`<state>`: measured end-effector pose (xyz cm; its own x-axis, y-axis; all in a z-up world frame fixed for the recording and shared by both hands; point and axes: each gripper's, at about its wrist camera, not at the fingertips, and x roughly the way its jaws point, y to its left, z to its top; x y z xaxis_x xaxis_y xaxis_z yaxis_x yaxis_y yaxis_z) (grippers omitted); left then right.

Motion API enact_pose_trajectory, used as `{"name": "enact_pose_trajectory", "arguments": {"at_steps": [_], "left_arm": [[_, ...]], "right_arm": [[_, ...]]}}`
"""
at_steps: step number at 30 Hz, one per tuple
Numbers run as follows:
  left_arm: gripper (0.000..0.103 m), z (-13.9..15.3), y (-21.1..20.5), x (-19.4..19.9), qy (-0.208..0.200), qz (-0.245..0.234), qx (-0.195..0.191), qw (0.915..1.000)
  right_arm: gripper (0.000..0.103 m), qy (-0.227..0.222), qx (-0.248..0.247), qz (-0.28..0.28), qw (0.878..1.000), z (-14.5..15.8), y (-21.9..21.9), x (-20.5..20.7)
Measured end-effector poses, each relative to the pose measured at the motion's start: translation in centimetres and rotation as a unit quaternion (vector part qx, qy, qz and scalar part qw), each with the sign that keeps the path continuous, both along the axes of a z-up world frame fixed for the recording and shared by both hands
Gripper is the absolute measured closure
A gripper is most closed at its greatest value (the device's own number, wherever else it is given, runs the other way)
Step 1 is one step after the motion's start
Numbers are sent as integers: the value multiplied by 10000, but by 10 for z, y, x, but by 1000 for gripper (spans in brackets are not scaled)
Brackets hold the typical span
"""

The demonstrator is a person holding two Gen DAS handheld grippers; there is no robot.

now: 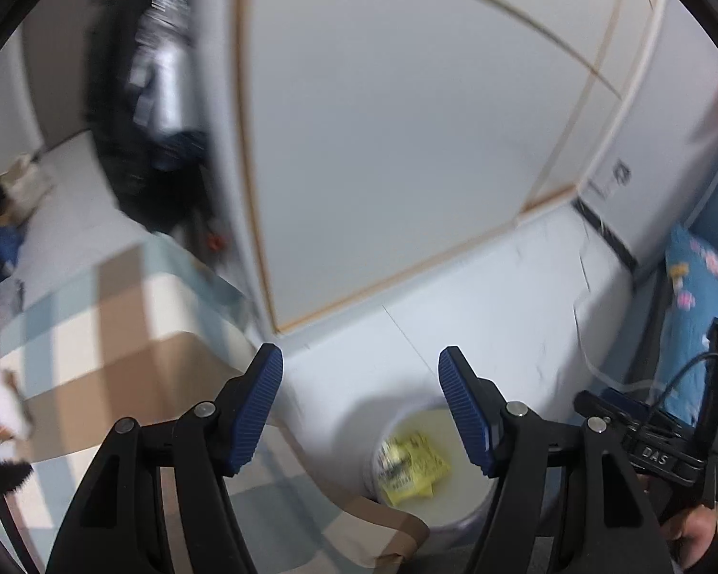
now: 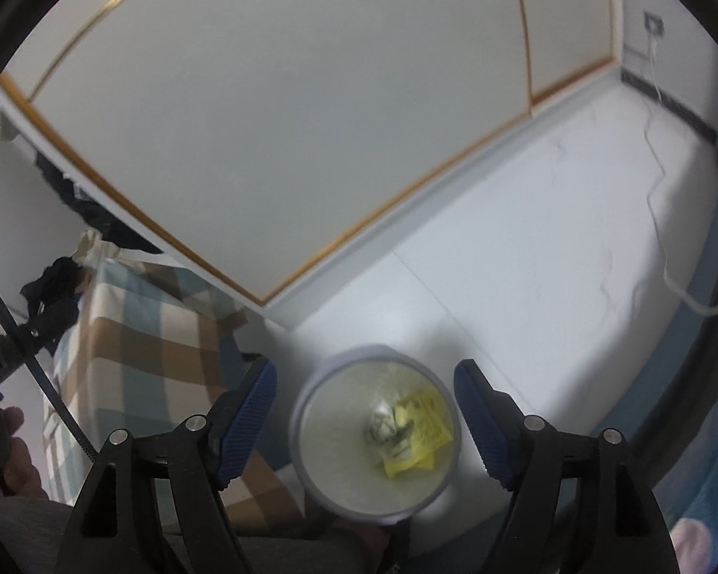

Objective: Collect trash
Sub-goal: 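Move both tools back over the checked table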

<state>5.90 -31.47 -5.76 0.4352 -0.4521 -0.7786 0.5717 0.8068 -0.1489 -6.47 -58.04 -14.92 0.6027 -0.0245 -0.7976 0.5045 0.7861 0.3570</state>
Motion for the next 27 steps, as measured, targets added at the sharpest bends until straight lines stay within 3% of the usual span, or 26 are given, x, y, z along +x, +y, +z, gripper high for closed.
{"name": "enact_pose_trajectory", "arguments": {"at_steps": [2,6,16,20,27], "left_arm": [[37,12,16,1,-188,234,-68,9995],[24,36,48,0,-650,763,-109,9949],[17,86,135,-3,-1316,1577,-585,9769],[17,99,165,-4,-1578,1857,-643,9677],[17,105,218,1,-1633,2407,-758,9537]], "right_arm": [[26,-205,-191,65,9996,23,8,2],[25,-611,-481,169,9968,64,29,6],[20,-1580,-1209,847,9763,156,107,28],[20,-1913,-1253,1147,9667,179,138,36],[18,-2203,-991,1651,9562,194,196,60]]}}
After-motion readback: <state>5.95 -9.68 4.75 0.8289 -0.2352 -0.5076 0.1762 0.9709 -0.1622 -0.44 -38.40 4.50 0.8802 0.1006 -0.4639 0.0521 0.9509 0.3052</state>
